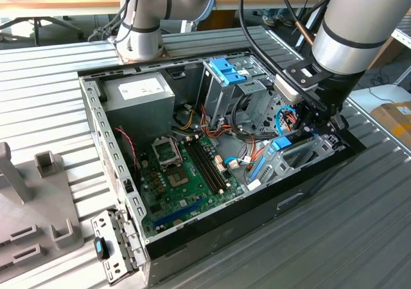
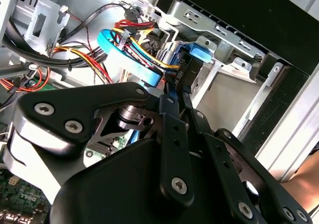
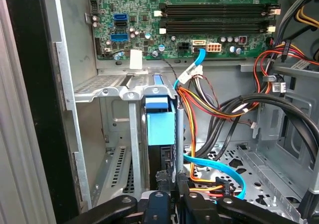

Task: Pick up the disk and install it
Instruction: 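Insert the disk into the insertion slot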

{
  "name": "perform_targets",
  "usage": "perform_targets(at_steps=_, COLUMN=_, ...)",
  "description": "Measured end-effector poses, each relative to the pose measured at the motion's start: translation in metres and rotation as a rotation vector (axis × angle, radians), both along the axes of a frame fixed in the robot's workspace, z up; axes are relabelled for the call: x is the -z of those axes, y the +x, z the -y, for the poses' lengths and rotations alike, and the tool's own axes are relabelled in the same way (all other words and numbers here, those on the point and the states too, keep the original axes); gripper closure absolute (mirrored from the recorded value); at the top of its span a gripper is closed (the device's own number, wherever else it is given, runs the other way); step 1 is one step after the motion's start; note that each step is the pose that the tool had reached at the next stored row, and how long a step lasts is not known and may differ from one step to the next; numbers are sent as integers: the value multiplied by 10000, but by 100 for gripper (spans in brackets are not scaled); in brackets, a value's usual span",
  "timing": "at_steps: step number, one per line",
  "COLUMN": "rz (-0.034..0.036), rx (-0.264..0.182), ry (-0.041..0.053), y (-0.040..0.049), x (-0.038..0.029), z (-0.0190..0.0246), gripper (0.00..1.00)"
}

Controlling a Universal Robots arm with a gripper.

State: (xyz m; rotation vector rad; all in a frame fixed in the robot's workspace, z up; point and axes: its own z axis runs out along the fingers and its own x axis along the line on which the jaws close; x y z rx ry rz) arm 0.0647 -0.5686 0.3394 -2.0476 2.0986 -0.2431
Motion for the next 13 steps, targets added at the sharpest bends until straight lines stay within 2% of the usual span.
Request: perform_targets(at_steps=13, rz=0, rx=-13, ry=0, y=-5, x=7, z=6, gripper=83)
